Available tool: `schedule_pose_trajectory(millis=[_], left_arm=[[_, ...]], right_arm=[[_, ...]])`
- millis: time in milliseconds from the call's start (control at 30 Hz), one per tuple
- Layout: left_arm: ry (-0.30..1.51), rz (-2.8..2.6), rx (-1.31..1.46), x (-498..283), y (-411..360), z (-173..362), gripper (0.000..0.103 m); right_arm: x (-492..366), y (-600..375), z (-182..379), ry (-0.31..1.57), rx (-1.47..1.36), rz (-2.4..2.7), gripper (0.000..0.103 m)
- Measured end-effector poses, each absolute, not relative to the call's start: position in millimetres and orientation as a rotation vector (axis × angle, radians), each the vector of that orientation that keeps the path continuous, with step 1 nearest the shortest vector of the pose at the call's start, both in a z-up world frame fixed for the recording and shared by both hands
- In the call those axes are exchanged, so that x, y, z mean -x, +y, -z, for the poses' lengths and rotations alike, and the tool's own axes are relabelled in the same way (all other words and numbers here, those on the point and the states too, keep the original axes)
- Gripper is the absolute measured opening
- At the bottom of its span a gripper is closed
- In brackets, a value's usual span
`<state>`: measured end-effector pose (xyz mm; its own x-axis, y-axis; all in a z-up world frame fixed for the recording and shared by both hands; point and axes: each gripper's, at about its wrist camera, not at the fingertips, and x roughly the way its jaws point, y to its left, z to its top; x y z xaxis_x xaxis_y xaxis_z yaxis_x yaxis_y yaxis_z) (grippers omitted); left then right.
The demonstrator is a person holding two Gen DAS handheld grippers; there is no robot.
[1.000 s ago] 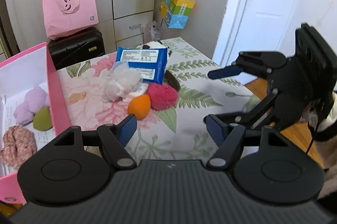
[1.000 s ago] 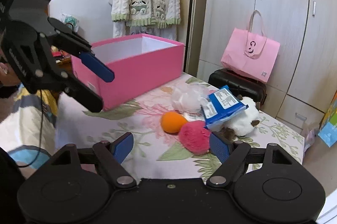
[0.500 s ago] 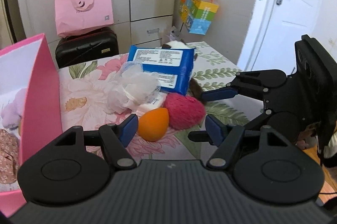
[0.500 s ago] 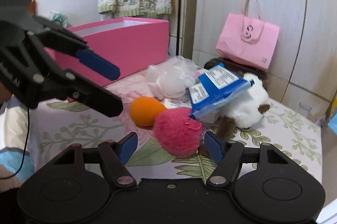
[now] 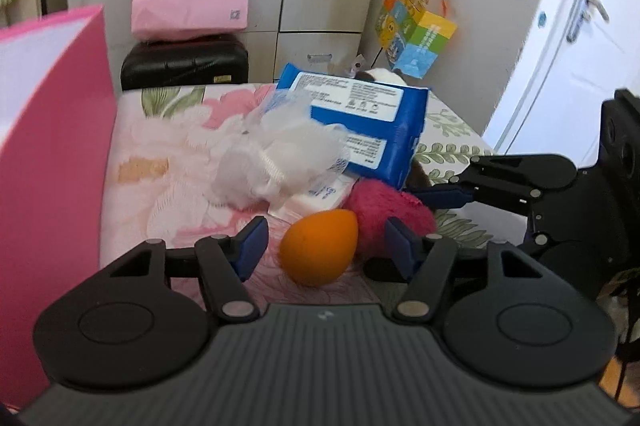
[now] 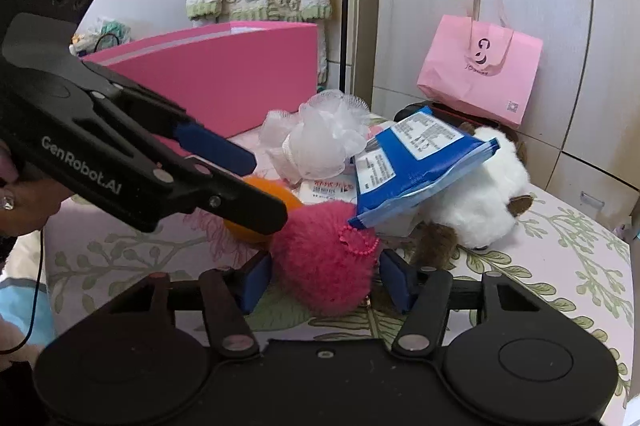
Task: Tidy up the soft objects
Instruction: 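Grasp the orange sponge with the left tool while the right tool grasps the pink pompom ball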
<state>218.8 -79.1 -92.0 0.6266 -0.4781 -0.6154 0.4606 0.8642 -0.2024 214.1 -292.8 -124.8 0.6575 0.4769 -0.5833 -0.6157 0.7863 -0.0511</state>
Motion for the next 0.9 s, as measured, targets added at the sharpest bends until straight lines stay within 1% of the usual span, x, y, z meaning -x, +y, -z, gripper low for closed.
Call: schedule_pose_trajectory(millis=[200, 267, 333, 500, 667, 700, 733, 900], left_arm=[[0.714, 0.521, 0.125, -224, -77, 105, 0.063], [0.722, 0.521, 0.157, -224, -76, 108, 0.063], [0.723, 0.517, 0.196, -224, -73, 111, 0.063], [0.717, 0.508, 0.293, -224, -66, 119, 0.061], [0.709, 0.492, 0.327, -221, -64, 120, 0.048], [0.704, 0.482, 0.322, -219, -64, 119, 0.043], [0.699, 0.474, 0.319, -218, -63, 118, 0.041], [0.701, 0.472, 0.342, -215, -58, 117, 0.041]], right_arm=[[-222, -297, 125, 0.601, 0.206, -0.635, 0.059], [-224, -298, 126, 0.602, 0.205, -0.64, 0.054], [-222, -297, 126, 0.596, 0.207, -0.64, 0.053], [-220, -297, 127, 0.589, 0.219, -0.636, 0.052], [-219, -296, 127, 0.589, 0.229, -0.631, 0.051], [-219, -295, 126, 0.59, 0.228, -0.627, 0.051], [-220, -295, 126, 0.592, 0.224, -0.624, 0.051], [-217, -293, 125, 0.596, 0.206, -0.602, 0.05]])
